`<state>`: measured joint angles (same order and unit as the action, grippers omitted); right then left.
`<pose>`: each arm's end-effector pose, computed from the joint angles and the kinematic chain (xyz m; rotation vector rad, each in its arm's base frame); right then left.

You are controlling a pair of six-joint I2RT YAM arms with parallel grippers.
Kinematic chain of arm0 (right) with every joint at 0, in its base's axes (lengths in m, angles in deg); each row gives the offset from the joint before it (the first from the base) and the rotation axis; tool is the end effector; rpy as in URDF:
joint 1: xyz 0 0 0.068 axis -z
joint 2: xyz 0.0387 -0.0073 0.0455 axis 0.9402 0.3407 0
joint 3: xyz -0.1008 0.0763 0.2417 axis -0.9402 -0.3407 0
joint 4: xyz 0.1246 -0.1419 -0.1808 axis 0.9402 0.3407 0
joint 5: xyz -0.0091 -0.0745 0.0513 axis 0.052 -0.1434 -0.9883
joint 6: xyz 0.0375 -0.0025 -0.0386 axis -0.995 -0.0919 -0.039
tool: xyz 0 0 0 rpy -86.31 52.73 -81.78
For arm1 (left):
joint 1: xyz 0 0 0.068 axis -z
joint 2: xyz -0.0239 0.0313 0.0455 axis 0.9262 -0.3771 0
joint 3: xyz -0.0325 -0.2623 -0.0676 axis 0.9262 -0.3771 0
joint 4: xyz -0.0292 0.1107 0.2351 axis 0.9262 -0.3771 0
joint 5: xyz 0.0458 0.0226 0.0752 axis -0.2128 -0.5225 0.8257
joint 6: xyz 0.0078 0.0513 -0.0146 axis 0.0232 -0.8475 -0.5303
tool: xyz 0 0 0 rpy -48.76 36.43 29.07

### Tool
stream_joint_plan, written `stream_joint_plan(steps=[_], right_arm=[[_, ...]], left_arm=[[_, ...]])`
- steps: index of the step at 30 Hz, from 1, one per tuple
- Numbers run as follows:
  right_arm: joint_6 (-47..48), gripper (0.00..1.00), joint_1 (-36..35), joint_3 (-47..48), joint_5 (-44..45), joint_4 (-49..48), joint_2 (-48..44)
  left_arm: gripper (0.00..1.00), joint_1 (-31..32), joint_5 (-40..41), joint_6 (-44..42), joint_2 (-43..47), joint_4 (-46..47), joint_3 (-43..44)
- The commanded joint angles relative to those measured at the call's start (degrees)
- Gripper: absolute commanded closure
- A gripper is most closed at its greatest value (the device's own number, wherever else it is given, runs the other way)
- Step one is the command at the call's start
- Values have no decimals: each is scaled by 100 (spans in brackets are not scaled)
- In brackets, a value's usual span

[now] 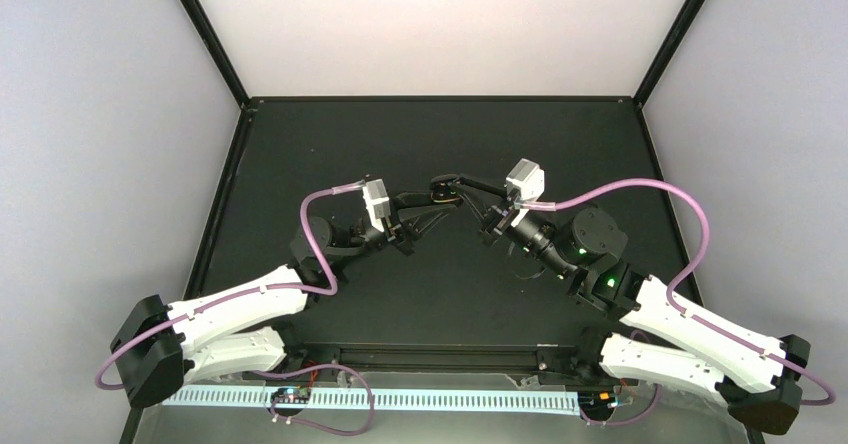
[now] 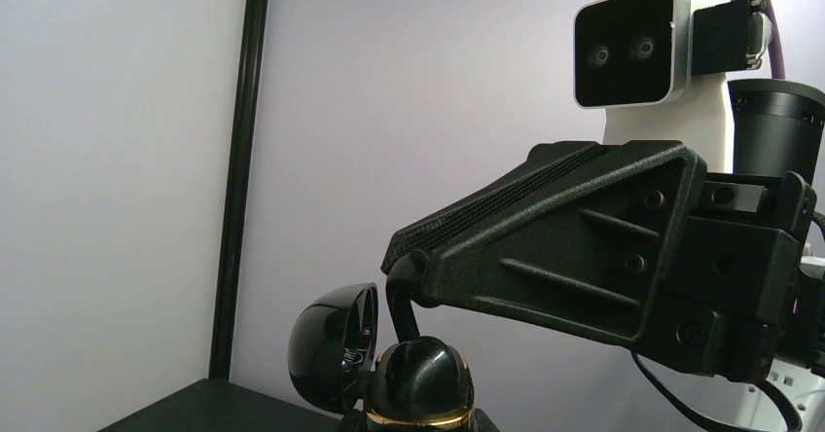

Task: Insert the wireless bluetooth earbuds into the charging case
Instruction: Place the earbud in the charging case.

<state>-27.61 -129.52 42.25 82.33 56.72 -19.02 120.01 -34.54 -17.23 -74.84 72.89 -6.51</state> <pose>0.1006 0.1617 0.4000 -0.6009 1.2446 0.7740 0.1350 -0.1885 0.3343 0.6083 1.0515 -1.1807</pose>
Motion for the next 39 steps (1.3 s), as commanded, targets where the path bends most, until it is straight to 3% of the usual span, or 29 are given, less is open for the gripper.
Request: stream_joint_plan(steps=[1, 29, 32, 36, 39], right_arm=[[-58, 91, -33, 23, -21, 91, -18], [-194, 64, -33, 235, 159, 349, -17], [-403, 52, -31, 417, 183, 502, -77], [-732, 26, -33, 677, 211, 778, -295], [-954, 19, -32, 725, 294, 845, -555]], left_arm=[[98, 22, 70, 11, 84, 153, 317], [98, 22, 70, 227, -34, 222, 307], [98, 22, 108, 297, -56, 279, 264], [98, 22, 136, 296, -54, 298, 225], [98, 22, 141, 288, -14, 282, 207]])
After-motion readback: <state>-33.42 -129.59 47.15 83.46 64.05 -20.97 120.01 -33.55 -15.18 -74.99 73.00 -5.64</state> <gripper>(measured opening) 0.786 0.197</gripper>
